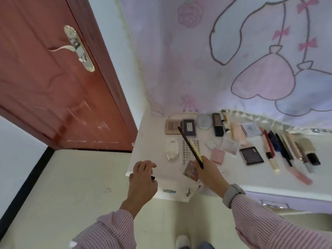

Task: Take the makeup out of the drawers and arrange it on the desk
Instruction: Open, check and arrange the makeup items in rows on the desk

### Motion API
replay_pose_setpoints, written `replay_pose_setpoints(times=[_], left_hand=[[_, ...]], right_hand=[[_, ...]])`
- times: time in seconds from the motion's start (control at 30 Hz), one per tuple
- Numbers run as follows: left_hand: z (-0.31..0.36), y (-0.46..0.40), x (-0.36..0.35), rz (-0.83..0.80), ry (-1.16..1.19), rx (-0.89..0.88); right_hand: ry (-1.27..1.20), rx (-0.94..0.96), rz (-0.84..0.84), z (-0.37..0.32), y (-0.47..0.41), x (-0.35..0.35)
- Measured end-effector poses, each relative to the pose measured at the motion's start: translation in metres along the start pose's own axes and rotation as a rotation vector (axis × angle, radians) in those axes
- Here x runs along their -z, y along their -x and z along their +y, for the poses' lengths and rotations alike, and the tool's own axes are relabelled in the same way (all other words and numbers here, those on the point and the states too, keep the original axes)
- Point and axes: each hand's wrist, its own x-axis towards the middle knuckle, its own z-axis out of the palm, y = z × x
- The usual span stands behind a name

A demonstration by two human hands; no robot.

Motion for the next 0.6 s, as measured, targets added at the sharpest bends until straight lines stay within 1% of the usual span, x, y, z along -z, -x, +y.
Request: replay_pose_setpoints(times=[0.07,0.2,0.33,0.4,0.5,0.6], left_hand=[[-0.015,-0.034,-0.003,-0.046,-0.079,-0.021],[-0.043,-0.102,-0.010,-0.049,-0.182,-0.056],[-0.063,-0.156,-0.025,-0.079,-0.293,-0.214],[-0.073,-0.175,-0.033,-0.100,-0.305,-0.304],[-0.084,-0.198,-0.044,-0.148,-0.329,-0.361],[-0.086,-0.213,-0.050,-0.183,-0.320,-0.429]], right_hand=[[0.075,0.034,-0.019,-0.022,-0.048,-0.004],[0.245,0.144,-0.070,-0.063,-0.143,-0.014],[0.473,0.261,-0.179,-0.094,-0.225,-0.037],[0.519,0.324,-0.229,-0.105,-0.258,-0.051],[0.552,0.364,-0.274,-0.115,-0.294,-0.067],[0.669,0.413,-0.299,-0.114,-0.318,-0.071]])
